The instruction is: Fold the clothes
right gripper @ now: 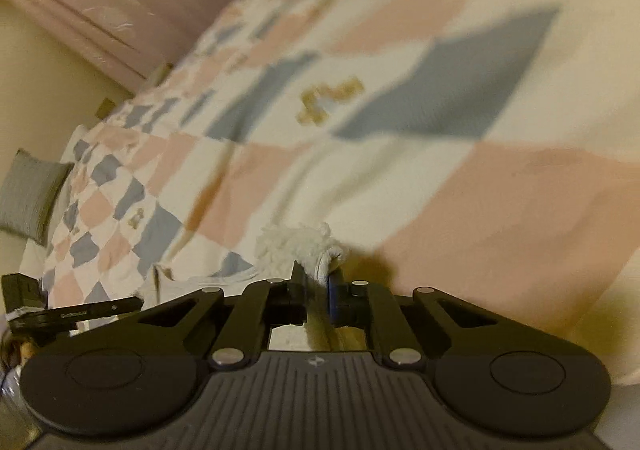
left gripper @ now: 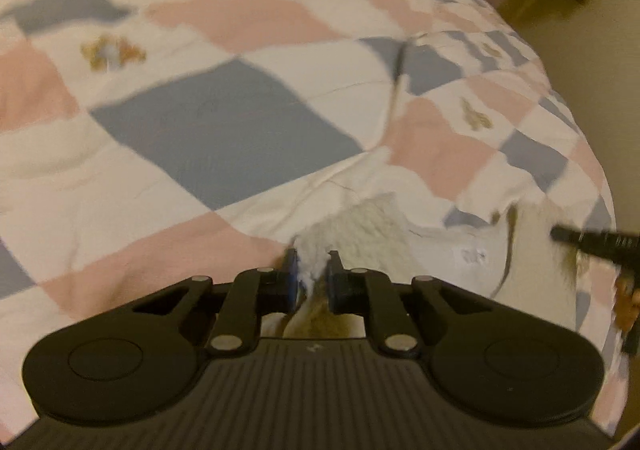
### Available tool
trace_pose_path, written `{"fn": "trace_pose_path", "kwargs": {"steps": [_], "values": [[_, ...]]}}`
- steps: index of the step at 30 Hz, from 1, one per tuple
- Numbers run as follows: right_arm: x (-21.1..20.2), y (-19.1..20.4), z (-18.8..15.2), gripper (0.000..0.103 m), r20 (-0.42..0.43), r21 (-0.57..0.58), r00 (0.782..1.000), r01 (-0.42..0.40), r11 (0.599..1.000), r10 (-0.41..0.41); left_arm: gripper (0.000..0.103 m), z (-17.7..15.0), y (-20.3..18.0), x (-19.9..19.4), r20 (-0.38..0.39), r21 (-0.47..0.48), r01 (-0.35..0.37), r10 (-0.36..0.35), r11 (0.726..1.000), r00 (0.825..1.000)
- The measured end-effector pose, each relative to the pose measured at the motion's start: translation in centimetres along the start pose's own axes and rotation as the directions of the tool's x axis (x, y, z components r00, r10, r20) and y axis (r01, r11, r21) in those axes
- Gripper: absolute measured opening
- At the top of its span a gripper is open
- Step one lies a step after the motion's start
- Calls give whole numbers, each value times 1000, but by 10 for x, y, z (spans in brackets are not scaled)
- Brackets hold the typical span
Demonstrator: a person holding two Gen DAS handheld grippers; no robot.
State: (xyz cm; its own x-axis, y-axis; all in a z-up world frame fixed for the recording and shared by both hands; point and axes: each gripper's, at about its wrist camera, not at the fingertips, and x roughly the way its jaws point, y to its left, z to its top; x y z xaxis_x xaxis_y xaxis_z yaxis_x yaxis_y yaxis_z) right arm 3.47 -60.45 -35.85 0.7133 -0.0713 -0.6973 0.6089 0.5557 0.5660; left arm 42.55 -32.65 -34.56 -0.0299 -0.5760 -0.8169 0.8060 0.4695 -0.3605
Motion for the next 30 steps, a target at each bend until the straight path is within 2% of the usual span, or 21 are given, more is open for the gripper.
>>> {"fn": "trace_pose_path", "kwargs": {"steps": [3,6,8,11,13,15,16,17,19,20,21,22,23,24,25,26,29,30], "values": [[-50,34,-11,9,86,-172,996,-8,985,23,10,-15,-23,-51,73,76,12,-18,997,997],[-112,75,-44,9,149,-349,988,10,937,44,10,-54,-51,-113,130,173,-11,-12,985,991],[-155,98,-82,9,174,-439,984,39,898,43,10,-96,-69,-156,152,218,-44,10,975,988],[-202,118,-151,9,150,-524,989,80,848,-1,12,-172,-93,-197,130,275,-111,77,955,988],[-220,121,-202,13,105,-563,991,132,816,-88,16,-229,-106,-209,82,293,-172,155,941,985],[-231,120,-256,32,50,-606,976,197,771,-210,19,-290,-118,-207,9,322,-241,251,916,968],[-229,117,-284,38,16,-634,953,244,734,-302,19,-318,-124,-204,-27,344,-271,298,899,954],[-228,116,-309,38,-11,-663,925,279,695,-381,19,-340,-129,-200,-56,374,-292,335,880,940],[-224,120,-344,39,-3,-736,888,310,602,-460,20,-374,-141,-193,-73,445,-327,397,834,915],[-223,123,-361,45,14,-773,871,320,547,-491,26,-386,-149,-191,-42,493,-354,429,794,902],[-221,128,-375,49,42,-812,860,326,484,-508,28,-394,-158,-188,14,554,-394,465,733,885],[-218,135,-387,59,91,-856,861,324,403,-500,32,-402,-168,-183,91,623,-438,496,648,864],[-215,141,-397,65,140,-891,865,322,319,-482,43,-409,-176,-176,178,693,-481,518,538,837],[-211,146,-403,65,191,-918,871,322,233,-452,46,-415,-183,-169,256,745,-512,525,428,811],[-205,150,-408,65,233,-934,875,322,153,-425,46,-419,-187,-161,303,785,-518,517,341,800],[-197,153,-409,65,260,-943,875,321,88,-409,46,-423,-190,-153,342,818,-514,500,258,796],[-167,146,-410,65,326,-945,856,306,-113,-401,61,-435,-190,-131,409,881,-472,438,40,800],[-159,140,-413,65,360,-932,846,304,-200,-393,63,-439,-189,-123,429,888,-458,420,-36,800]]}}
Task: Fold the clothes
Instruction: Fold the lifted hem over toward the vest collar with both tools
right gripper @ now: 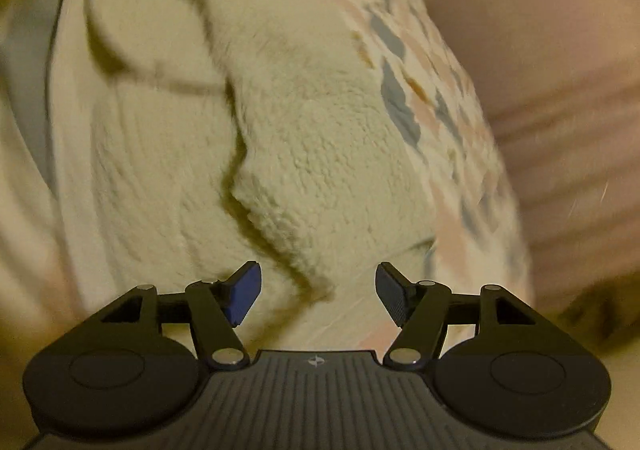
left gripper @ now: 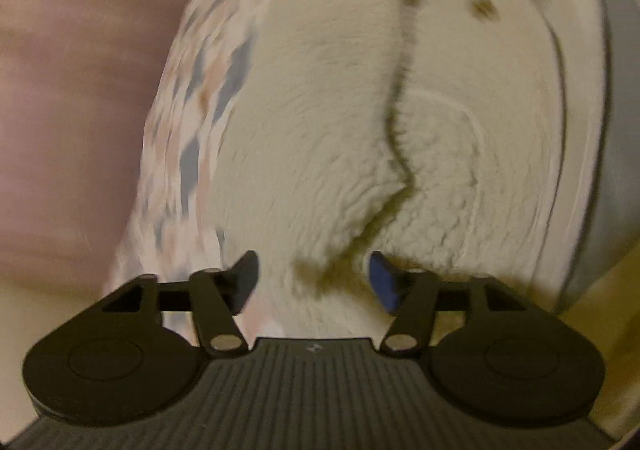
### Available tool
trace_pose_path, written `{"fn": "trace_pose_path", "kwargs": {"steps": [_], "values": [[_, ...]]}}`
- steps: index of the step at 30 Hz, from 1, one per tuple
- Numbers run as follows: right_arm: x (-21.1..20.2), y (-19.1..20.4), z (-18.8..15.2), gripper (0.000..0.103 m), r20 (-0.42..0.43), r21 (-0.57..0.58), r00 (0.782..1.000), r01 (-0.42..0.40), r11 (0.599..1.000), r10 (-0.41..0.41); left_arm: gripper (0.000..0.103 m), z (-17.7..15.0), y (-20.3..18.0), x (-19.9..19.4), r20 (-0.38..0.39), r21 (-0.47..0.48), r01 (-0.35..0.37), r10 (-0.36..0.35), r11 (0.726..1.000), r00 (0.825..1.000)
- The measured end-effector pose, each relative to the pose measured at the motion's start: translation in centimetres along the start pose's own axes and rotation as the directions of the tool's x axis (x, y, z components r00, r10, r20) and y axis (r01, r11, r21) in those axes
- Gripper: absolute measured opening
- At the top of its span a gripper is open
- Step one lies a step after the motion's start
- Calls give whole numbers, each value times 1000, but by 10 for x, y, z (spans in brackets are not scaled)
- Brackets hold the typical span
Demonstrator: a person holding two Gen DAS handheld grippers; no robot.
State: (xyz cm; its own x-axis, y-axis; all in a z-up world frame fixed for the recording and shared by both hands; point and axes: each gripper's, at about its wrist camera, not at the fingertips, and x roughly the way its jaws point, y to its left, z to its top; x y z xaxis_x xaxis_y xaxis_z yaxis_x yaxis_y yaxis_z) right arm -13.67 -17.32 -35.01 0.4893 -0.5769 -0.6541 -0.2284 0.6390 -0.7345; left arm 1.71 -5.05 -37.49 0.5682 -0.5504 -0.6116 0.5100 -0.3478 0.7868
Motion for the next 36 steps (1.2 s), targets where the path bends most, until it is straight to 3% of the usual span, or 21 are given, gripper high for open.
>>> {"fn": "trace_pose_path", "kwargs": {"steps": [2,3,5,9,12,18,24,28,31,33,34,36], "values": [[16,13,-7,55,24,-162,998,58,985,-55,62,-1,-12,9,34,117,-23,19,993,999],[22,17,-10,49,35,-217,998,65,974,-59,46,0,-14,11,47,149,-18,11,989,999],[32,18,-16,5,42,-258,998,45,965,-36,14,1,-11,16,36,169,-7,0,986,999],[20,-5,-25,5,68,-153,998,26,988,-16,12,-1,5,5,17,103,-35,34,994,999],[-6,-14,-37,5,90,-87,996,21,996,-13,12,-4,6,-24,27,61,-19,17,998,1000],[-62,13,-33,5,95,-64,993,-62,996,68,12,-6,-26,-62,-22,35,45,-44,998,999],[-67,41,-27,5,69,-62,994,-86,994,90,13,-2,-45,-59,-80,-9,39,-40,999,996],[-60,50,-28,6,41,-73,992,-120,990,123,13,-8,-51,-62,-92,-35,82,-85,996,992],[-55,58,-31,13,-13,-112,985,-170,979,169,14,-10,-59,-67,-92,0,96,-96,995,991],[-55,55,-32,29,-53,-95,978,-206,974,202,22,-16,-51,-73,-107,-49,119,-123,992,987],[-60,43,-34,42,-60,-29,972,-229,973,227,23,-21,-42,-77,-119,-104,129,-142,986,983],[-69,19,-38,47,-60,122,958,-271,955,279,24,-33,-23,-85,-139,-213,149,-181,966,974]]}}
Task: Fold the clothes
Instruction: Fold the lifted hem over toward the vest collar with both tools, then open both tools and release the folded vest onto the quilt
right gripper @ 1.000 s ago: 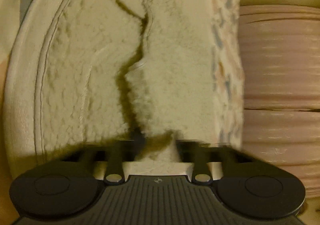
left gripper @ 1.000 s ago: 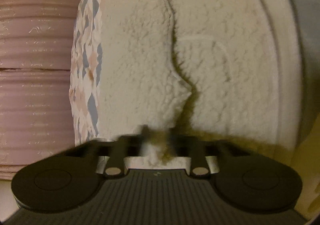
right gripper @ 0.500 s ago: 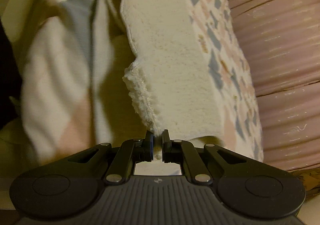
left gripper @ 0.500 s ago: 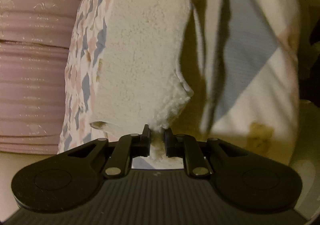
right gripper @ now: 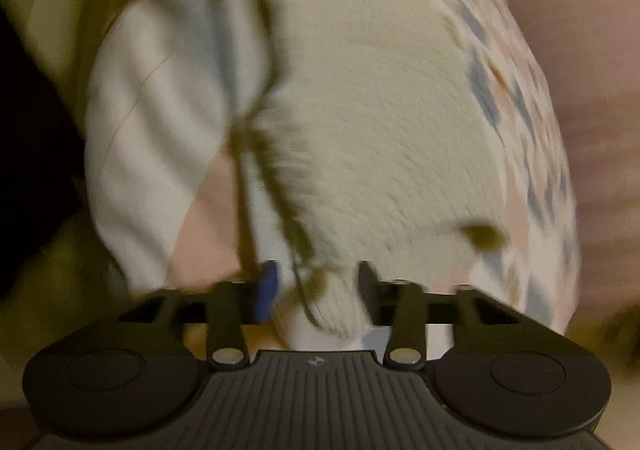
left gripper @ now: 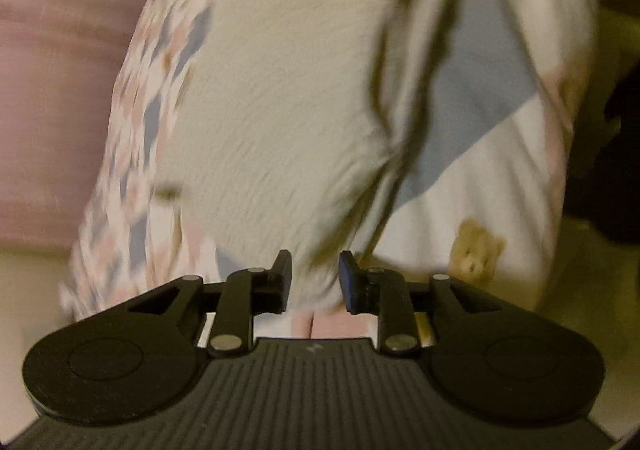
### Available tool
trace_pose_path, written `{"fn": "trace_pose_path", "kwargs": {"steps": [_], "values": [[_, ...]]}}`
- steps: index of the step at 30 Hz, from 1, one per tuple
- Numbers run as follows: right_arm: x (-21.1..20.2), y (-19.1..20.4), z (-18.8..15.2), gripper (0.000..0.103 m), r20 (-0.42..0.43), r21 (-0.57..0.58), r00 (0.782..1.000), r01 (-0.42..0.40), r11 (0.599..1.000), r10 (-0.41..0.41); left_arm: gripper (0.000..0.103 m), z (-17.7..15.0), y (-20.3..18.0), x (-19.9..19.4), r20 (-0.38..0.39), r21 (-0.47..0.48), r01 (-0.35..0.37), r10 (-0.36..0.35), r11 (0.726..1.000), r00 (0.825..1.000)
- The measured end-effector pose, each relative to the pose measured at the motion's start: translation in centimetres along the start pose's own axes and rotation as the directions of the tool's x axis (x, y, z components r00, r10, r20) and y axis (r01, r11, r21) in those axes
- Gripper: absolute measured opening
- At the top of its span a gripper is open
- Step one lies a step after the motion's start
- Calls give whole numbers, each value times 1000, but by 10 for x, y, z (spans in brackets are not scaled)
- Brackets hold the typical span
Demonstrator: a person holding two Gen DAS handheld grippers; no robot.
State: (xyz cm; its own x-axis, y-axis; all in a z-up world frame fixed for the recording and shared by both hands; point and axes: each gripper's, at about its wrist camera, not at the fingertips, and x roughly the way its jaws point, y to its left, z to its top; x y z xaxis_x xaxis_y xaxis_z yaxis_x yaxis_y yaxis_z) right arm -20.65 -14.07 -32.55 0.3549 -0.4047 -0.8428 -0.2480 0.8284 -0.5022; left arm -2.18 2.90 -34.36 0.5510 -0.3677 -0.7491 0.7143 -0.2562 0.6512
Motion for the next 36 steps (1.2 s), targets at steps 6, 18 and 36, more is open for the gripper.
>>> {"fn": "trace_pose_path", "kwargs": {"steps": [6,18,36], "values": [[-13,-75,6,47,228,558,952,-299,774,204,23,20,63,2,61,-386,148,-135,911,989],[23,-130,30,45,153,714,959,-273,644,237,23,39,129,32,158,-533,272,-222,801,962],[155,-233,40,47,90,883,995,-97,459,38,20,42,243,192,205,-819,314,-267,480,942]]}}
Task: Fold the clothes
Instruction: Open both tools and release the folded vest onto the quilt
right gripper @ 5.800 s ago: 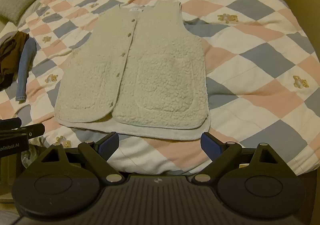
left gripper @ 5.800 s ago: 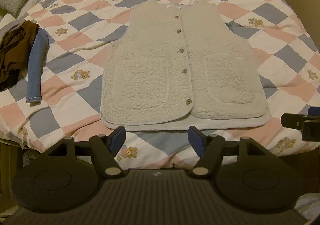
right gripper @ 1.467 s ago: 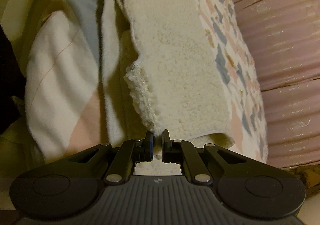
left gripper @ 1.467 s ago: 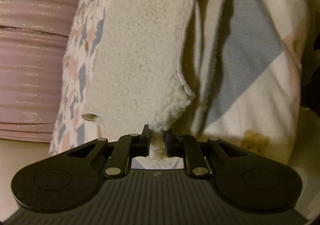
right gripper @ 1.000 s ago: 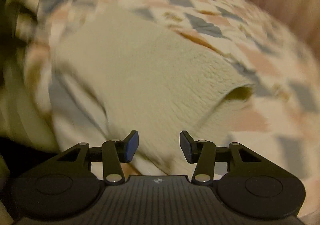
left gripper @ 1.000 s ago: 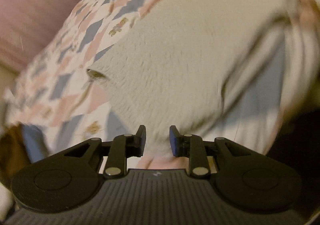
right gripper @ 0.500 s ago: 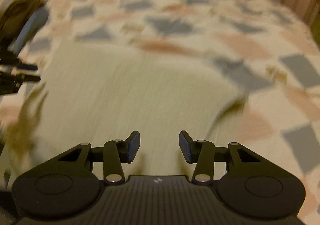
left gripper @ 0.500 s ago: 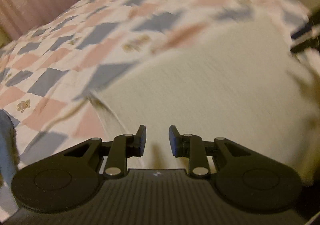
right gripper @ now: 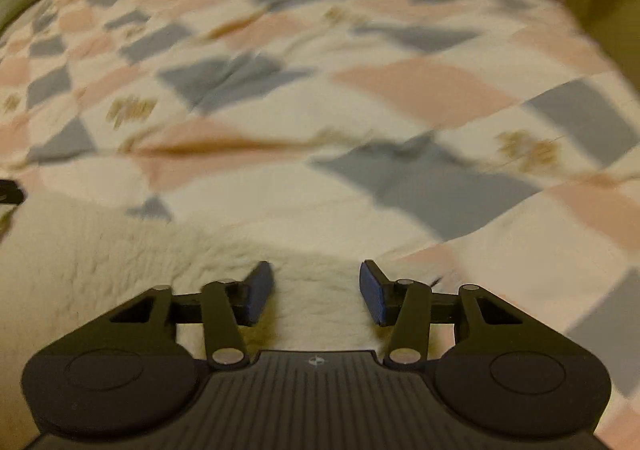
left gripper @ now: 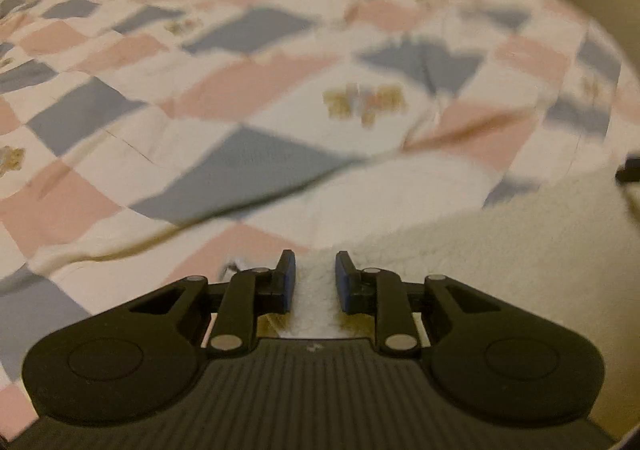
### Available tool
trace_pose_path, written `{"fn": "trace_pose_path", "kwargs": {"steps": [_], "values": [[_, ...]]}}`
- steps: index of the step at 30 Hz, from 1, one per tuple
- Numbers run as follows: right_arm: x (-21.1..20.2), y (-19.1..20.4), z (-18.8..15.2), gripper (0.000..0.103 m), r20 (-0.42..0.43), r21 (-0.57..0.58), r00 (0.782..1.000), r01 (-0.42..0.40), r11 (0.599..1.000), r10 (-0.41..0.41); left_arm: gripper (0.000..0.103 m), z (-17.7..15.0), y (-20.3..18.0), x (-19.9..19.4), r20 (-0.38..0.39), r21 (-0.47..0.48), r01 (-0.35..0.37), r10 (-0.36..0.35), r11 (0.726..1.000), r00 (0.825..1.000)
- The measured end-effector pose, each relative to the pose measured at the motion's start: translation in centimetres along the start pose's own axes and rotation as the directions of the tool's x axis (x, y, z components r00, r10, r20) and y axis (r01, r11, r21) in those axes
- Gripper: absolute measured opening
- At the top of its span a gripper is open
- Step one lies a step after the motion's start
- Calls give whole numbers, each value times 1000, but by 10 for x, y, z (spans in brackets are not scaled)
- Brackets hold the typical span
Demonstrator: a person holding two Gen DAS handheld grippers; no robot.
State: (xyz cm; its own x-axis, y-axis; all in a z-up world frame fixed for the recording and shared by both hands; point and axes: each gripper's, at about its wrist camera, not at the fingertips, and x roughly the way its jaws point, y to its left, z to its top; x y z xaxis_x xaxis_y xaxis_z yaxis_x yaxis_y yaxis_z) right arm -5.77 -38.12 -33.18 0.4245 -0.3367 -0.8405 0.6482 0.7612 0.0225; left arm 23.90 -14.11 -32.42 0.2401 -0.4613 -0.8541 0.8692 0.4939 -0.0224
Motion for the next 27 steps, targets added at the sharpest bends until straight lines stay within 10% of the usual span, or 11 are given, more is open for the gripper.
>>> {"fn": "trace_pose_path", "kwargs": {"steps": [6,14,21,27], "values": [[-3,8,-29,51,-75,-20,996,56,998,-57,20,-23,-8,11,-85,58,-71,76,996,993],[-74,9,-47,52,25,100,996,80,992,-82,20,-10,-20,-74,36,13,-178,177,984,984],[-132,15,-109,54,-160,290,987,60,955,-13,22,-59,-85,-127,-149,90,-187,199,978,968],[-190,37,-129,70,-142,321,989,8,947,40,35,-81,-146,-171,-177,149,-134,159,980,971]]}}
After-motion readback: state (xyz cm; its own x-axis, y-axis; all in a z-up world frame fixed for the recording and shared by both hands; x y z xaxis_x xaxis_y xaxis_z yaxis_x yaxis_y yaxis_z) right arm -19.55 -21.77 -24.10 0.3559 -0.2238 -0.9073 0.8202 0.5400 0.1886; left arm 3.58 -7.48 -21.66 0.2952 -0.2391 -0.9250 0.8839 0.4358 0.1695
